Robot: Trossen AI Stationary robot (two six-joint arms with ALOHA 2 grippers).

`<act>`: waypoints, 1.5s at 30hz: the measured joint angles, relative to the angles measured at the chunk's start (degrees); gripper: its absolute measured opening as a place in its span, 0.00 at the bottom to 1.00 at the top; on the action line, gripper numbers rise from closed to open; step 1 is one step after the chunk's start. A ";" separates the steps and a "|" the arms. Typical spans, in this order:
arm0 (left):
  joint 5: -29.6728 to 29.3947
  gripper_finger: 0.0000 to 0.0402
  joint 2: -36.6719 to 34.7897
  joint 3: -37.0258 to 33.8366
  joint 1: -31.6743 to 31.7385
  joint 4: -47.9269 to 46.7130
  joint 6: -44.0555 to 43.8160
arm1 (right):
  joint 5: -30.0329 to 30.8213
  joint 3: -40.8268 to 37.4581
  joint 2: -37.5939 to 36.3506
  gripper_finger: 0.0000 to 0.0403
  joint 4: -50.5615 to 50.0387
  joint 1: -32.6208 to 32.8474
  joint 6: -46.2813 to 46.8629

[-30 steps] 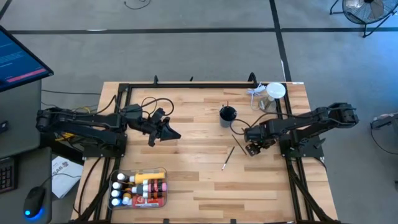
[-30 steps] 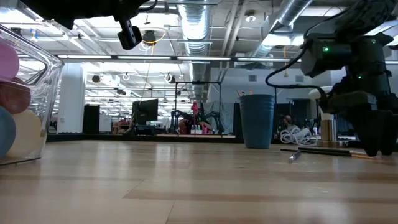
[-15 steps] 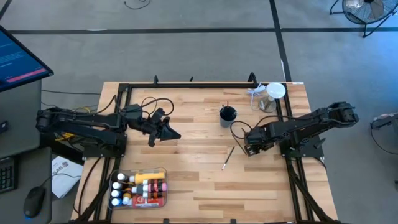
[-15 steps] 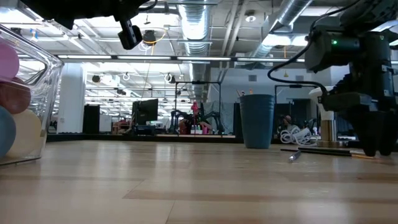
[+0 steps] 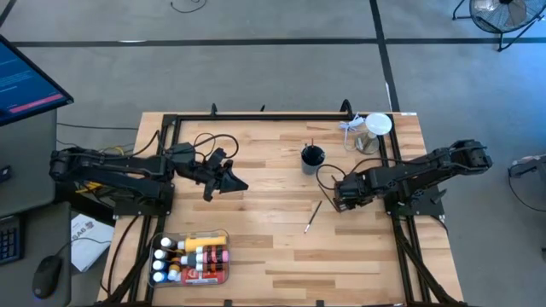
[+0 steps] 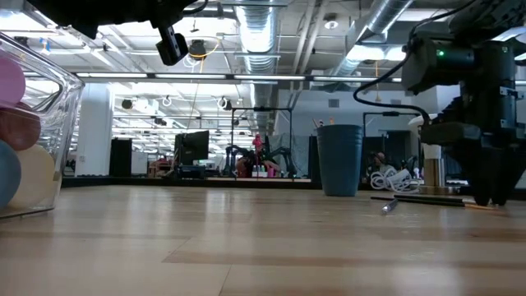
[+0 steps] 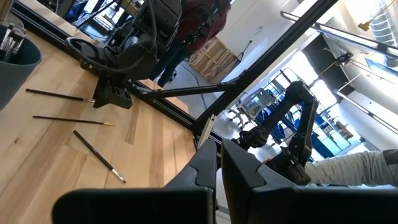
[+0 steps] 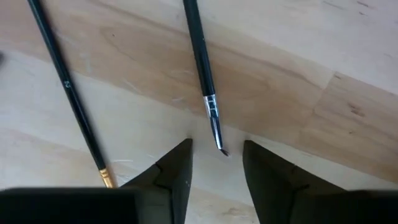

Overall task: Pick & Place Paint Supplies
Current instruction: Put the right paint brush into the blue cup

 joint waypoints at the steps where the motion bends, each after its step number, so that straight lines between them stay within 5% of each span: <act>1: 0.00 0.00 0.01 0.00 0.00 0.02 0.00 | 0.19 0.00 0.01 0.33 0.09 0.00 0.37; 28: 0.13 0.00 0.01 0.00 0.00 0.44 0.00 | -0.13 0.11 0.02 0.01 0.95 0.50 3.58; 45: -0.02 0.00 -0.01 0.00 0.02 1.12 0.22 | -2.42 4.27 0.13 0.00 1.51 0.92 3.51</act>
